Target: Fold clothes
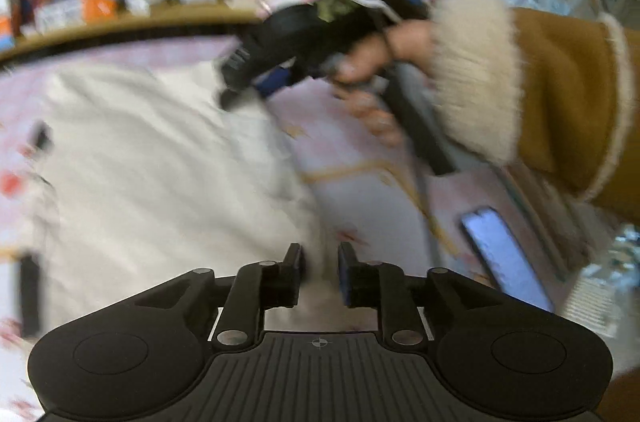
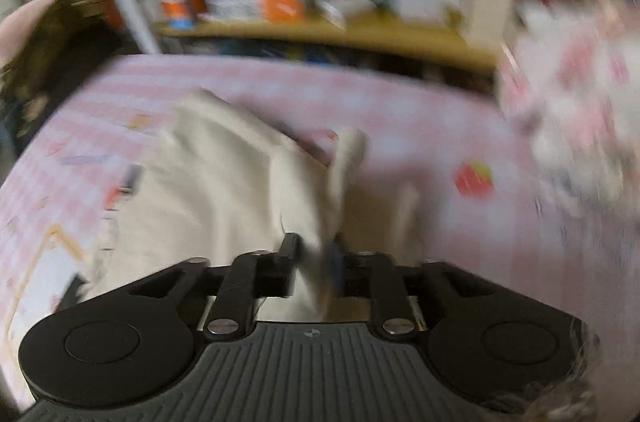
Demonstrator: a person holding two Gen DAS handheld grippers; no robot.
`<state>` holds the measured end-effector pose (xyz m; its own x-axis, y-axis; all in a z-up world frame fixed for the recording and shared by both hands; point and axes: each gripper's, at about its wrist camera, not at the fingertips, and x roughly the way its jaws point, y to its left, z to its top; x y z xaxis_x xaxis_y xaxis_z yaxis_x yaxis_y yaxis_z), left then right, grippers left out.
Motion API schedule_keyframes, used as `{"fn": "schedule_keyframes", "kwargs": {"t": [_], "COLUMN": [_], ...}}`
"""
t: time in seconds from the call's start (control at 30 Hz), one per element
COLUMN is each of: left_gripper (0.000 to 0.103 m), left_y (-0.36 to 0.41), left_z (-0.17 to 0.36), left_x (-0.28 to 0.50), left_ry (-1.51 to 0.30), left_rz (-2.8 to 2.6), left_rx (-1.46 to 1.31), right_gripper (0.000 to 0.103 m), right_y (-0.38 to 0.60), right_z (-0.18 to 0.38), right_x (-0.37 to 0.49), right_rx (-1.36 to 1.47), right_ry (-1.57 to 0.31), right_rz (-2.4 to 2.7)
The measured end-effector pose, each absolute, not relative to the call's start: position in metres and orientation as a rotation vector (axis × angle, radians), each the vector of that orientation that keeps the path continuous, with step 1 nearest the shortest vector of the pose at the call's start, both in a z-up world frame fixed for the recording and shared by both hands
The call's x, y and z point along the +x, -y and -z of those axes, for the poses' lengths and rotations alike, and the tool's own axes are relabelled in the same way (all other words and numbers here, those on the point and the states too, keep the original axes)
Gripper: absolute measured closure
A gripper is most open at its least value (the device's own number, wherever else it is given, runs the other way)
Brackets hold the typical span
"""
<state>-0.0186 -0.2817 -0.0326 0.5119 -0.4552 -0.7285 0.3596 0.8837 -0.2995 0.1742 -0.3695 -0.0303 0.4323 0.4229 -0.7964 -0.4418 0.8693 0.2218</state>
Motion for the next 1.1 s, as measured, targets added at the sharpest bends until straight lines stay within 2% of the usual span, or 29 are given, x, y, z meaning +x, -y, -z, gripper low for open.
{"fn": "schedule_keyframes", "kwargs": {"t": [0.03, 0.17, 0.43, 0.6, 0.63, 0.67, 0.73, 0.9, 1.0, 1.1], "left_gripper": [0.082, 0.082, 0.082, 0.081, 0.076, 0.074, 0.071, 0.059, 0.059, 0.057], "left_y": [0.282, 0.253, 0.13, 0.094, 0.09, 0.088, 0.087, 0.081, 0.077, 0.072], "left_z": [0.034, 0.031, 0.03, 0.033, 0.033, 0.033, 0.035, 0.041, 0.047, 0.051], "left_x": [-0.023, -0.043, -0.078, -0.078, -0.077, -0.076, -0.072, -0.068, -0.063, -0.06], "left_ry": [-0.915, -0.896, -0.87, -0.887, -0.887, -0.888, -0.894, -0.929, -0.948, -0.958], "left_rz": [0.519, 0.517, 0.07, -0.009, -0.007, 0.0, 0.021, 0.093, 0.143, 0.175], "left_rx": [-0.126, -0.144, -0.146, -0.158, -0.163, -0.16, -0.149, -0.205, -0.26, -0.294], "right_gripper": [0.063, 0.062, 0.06, 0.066, 0.071, 0.084, 0.095, 0.097, 0.097, 0.096], "right_y": [0.376, 0.405, 0.428, 0.428, 0.427, 0.426, 0.422, 0.422, 0.43, 0.426], "right_z": [0.038, 0.044, 0.034, 0.039, 0.042, 0.044, 0.048, 0.019, 0.001, 0.037], "right_x": [0.174, 0.157, 0.059, 0.011, 0.004, -0.003, -0.008, -0.019, -0.03, -0.031], "right_rx": [0.014, 0.132, 0.165, 0.228, 0.248, 0.267, 0.274, 0.291, 0.372, 0.289], "right_ry": [-1.006, -1.025, -1.034, -1.069, -1.074, -1.08, -1.078, -0.998, -0.958, -1.073], "right_rz": [-0.517, -0.503, -0.549, -0.524, -0.512, -0.499, -0.464, -0.46, -0.472, -0.372]}}
